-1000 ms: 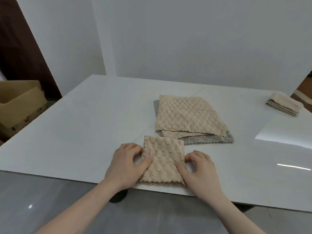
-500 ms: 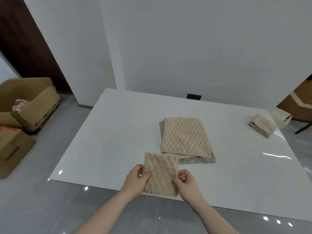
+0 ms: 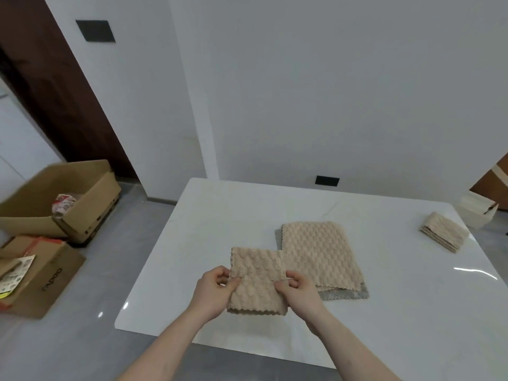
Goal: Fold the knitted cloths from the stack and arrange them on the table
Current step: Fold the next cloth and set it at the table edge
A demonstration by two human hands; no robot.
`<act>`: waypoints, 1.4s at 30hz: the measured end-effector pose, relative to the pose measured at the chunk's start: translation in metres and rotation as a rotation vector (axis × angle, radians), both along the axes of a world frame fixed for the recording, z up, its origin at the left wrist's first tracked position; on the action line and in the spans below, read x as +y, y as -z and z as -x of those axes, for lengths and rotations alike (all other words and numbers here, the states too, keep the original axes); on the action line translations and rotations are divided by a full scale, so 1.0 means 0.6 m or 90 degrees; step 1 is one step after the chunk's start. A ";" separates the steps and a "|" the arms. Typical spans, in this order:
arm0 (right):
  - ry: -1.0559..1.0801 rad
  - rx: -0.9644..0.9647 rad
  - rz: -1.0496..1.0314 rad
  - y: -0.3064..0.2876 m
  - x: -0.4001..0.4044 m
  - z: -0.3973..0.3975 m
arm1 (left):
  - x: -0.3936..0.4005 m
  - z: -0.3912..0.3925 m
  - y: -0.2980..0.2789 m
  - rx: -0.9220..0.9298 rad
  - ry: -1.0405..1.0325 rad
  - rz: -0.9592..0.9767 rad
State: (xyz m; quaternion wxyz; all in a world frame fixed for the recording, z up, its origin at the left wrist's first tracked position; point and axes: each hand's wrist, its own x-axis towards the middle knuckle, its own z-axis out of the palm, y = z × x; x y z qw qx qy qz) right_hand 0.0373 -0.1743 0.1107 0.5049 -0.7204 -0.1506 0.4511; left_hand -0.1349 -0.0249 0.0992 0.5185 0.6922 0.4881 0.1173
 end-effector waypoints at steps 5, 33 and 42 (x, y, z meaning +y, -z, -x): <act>-0.017 -0.015 -0.023 -0.007 0.079 0.009 | 0.072 0.018 -0.007 0.022 -0.029 -0.031; 0.097 -0.032 0.032 0.023 0.469 0.117 | 0.507 0.083 0.030 0.064 0.068 -0.048; 0.127 -0.016 0.094 0.091 0.619 0.099 | 0.659 0.038 0.081 0.081 0.127 0.030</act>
